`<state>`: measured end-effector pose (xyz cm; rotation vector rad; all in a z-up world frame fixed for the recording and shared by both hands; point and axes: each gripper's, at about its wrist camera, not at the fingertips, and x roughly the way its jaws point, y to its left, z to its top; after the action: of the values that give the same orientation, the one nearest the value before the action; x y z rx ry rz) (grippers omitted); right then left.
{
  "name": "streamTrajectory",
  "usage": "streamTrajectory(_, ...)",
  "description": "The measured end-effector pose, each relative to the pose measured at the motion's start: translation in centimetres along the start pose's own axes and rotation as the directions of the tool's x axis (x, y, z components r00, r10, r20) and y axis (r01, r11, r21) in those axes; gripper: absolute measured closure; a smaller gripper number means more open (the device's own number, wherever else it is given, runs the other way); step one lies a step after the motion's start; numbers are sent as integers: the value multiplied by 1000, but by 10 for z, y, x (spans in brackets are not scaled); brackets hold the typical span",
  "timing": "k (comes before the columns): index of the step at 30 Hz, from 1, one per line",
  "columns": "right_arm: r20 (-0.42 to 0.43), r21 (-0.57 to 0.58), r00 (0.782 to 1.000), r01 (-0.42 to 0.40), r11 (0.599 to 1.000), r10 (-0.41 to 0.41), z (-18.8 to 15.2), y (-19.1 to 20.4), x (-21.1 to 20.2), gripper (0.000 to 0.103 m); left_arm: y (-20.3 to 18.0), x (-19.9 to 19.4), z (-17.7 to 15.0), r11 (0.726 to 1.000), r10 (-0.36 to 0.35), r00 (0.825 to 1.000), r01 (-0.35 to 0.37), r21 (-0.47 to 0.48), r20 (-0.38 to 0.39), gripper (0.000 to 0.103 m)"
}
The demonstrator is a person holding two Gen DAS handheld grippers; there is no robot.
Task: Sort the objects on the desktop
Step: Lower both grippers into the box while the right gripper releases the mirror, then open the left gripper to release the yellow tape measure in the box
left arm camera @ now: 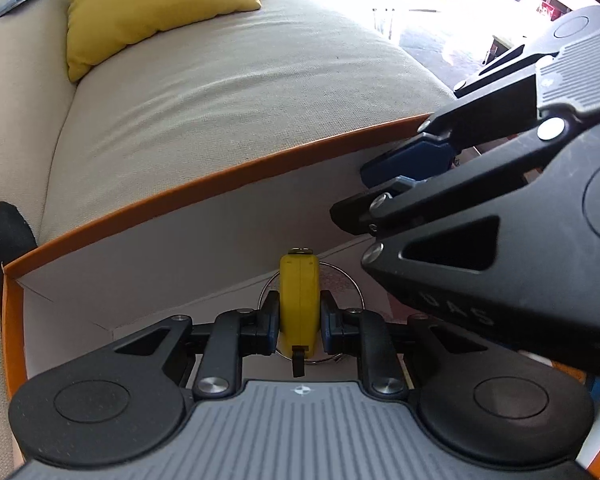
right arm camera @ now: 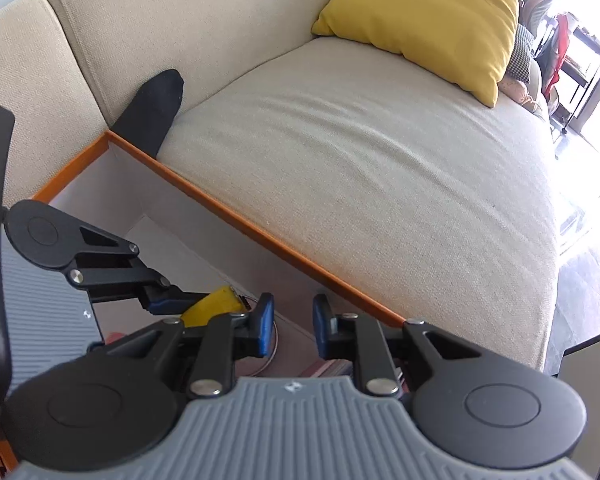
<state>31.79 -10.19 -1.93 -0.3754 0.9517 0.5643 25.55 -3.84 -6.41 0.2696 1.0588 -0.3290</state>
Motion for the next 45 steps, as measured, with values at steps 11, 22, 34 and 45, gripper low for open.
streamTrajectory(11,17,36,1000,-8,999,8,-7,-10,-9,80,9,-6,3,997,-5,1000,5,-82,6,80)
streamTrajectory(22,33,30,999,-7,1000,6,-6,-8,-13,80,50,-8,-2,918,-186,982,187,-350,35,81)
streamTrajectory(34,43,35,999,-8,999,7,-10,-10,-18,80,64,6,-3,877,-198,980,179,-445,3,77)
streamTrajectory(45,65,34,998,-13,999,11,-10,-10,-25,79,68,17,-7,868,-190,981,157,-472,-24,67)
